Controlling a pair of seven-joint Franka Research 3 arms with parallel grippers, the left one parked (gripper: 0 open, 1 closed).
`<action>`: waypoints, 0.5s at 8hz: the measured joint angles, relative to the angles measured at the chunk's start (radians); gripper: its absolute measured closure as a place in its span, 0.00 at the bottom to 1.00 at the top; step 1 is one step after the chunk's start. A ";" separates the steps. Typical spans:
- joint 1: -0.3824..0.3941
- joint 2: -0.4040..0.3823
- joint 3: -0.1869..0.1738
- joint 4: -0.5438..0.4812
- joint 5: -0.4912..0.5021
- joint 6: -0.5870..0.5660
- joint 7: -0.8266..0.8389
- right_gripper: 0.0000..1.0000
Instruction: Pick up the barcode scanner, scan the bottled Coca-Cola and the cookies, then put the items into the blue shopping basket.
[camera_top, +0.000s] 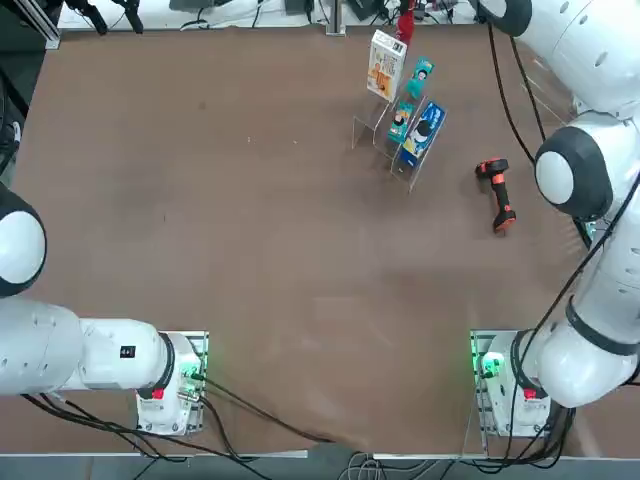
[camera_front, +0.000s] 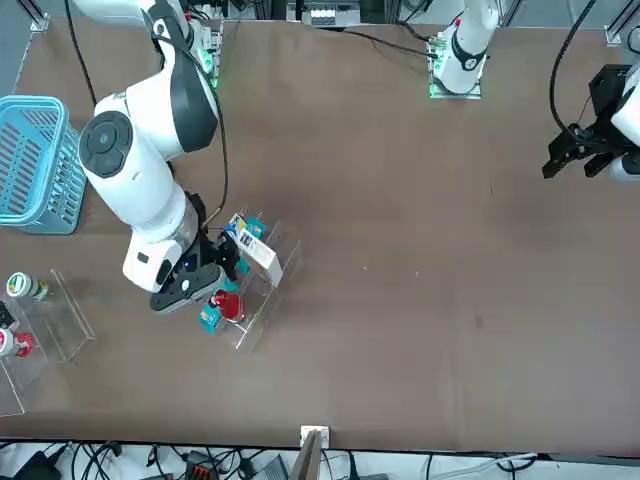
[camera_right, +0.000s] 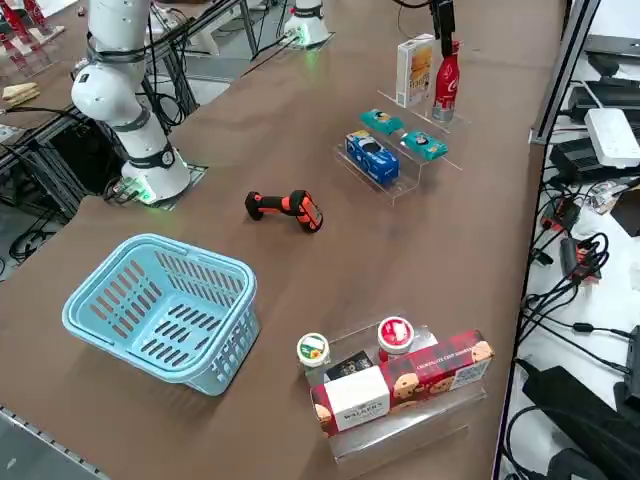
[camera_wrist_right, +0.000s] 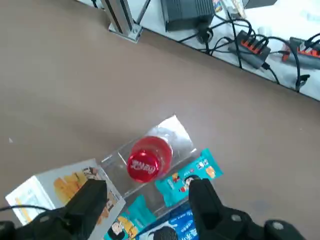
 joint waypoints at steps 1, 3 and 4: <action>0.000 0.009 0.000 0.008 0.000 0.015 0.000 0.00; 0.001 0.026 0.001 0.010 0.000 0.050 0.000 0.01; 0.001 0.035 0.001 0.012 0.000 0.065 0.000 0.03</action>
